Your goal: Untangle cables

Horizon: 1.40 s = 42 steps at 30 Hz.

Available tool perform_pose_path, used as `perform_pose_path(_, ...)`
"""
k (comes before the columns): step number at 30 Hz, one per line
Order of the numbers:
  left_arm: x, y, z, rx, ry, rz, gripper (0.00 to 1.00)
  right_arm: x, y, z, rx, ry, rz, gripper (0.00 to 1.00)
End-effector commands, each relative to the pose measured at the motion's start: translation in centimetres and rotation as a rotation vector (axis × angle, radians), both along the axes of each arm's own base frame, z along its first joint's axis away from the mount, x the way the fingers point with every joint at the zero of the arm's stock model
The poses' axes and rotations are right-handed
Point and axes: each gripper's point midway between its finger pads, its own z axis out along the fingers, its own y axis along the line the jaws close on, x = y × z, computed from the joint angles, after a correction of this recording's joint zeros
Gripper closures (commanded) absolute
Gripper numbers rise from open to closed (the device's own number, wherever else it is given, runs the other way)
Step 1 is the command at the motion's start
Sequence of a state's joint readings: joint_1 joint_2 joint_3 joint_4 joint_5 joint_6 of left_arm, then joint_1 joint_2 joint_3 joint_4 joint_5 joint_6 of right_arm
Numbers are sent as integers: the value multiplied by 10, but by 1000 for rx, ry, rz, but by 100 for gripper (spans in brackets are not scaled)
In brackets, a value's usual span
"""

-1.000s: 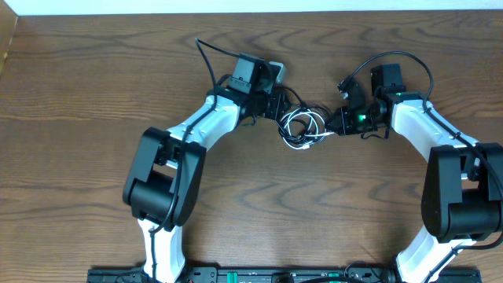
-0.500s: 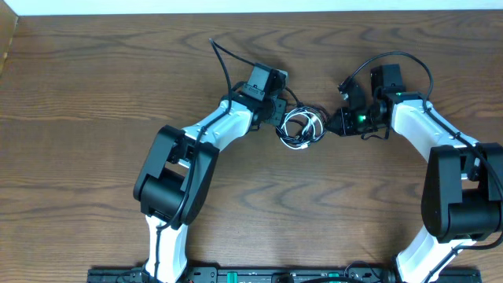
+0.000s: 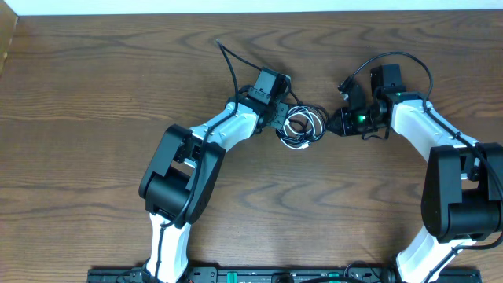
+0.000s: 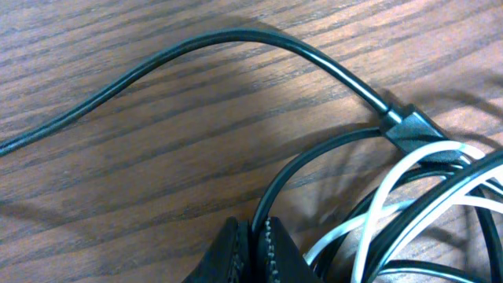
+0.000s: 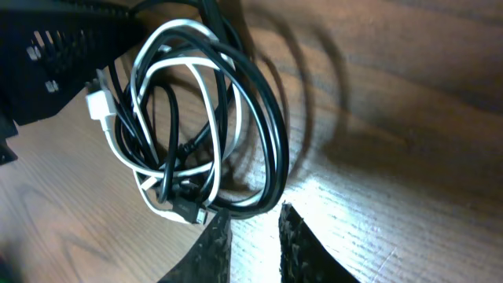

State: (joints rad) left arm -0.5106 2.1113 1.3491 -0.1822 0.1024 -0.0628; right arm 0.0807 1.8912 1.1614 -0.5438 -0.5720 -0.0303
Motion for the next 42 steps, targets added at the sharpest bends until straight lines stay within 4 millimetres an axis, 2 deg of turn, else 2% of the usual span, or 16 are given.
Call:
perform_pose_path(1, -7, 4, 2, 12, 20, -2, 93, 5, 3, 13, 25, -42, 1, 81)
perform_pose_path(4, -6, 3, 37, -15, -22, 2, 93, 12, 9, 20, 78, -61, -14, 78)
perform_pose_path(6, -7, 4, 66, -50, -53, 24, 93, 17, 16, 28, 126, -80, -14, 75)
perform_pose_path(7, -9, 4, 89, -77, -76, 40, 93, 20, 21, 34, 164, -95, -12, 71)
perform_pose_path(8, -10, 4, 100, -91, -91, 44, 93, 22, 23, 37, 185, -102, -11, 70)
perform_pose_path(12, -21, -3, 164, -202, -167, 8, 93, 29, 37, 50, 256, -128, -11, 65)
perform_pose_path(16, -28, 0, 205, -255, -239, 1, 93, 33, 51, 57, 283, -151, 1, 62)
perform_pose_path(21, -34, 2, 227, -279, -277, -4, 93, 33, 71, 63, 306, -173, 27, 57)
perform_pose_path(34, -36, 1, 233, -314, -267, 12, 93, 30, 113, 73, 330, -201, 53, 49)
perform_pose_path(38, -39, 2, 252, -351, -298, 26, 93, 34, 117, 62, 254, -184, -32, 45)
perform_pose_path(42, -46, 6, 277, -406, -326, 55, 93, 38, 123, 60, 223, -188, -97, 43)
